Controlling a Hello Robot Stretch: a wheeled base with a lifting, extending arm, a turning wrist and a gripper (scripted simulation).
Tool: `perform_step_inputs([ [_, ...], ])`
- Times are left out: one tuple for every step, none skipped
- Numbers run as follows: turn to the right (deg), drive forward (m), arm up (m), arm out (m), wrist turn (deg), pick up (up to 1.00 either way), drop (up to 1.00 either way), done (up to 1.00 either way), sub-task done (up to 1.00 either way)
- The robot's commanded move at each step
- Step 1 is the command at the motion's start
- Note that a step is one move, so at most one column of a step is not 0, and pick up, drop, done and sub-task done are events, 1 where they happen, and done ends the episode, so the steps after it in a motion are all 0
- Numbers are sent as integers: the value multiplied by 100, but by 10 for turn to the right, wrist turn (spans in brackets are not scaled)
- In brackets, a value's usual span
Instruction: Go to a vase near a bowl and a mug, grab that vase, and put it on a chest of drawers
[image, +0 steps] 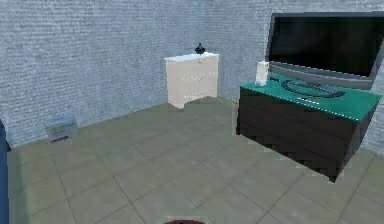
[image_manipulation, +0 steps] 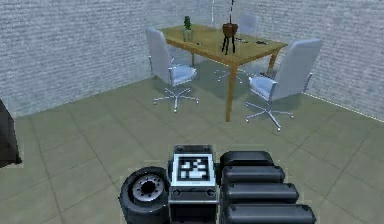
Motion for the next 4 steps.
perform_step_inputs([
  [-30,0,0,0,0,0,0,0,0],
  [0,5,0,0,0,0,0,0,0],
  [60,0,0,0,0,0,0,0,0],
  [0,100,0,0,0,0,0,0,0],
])
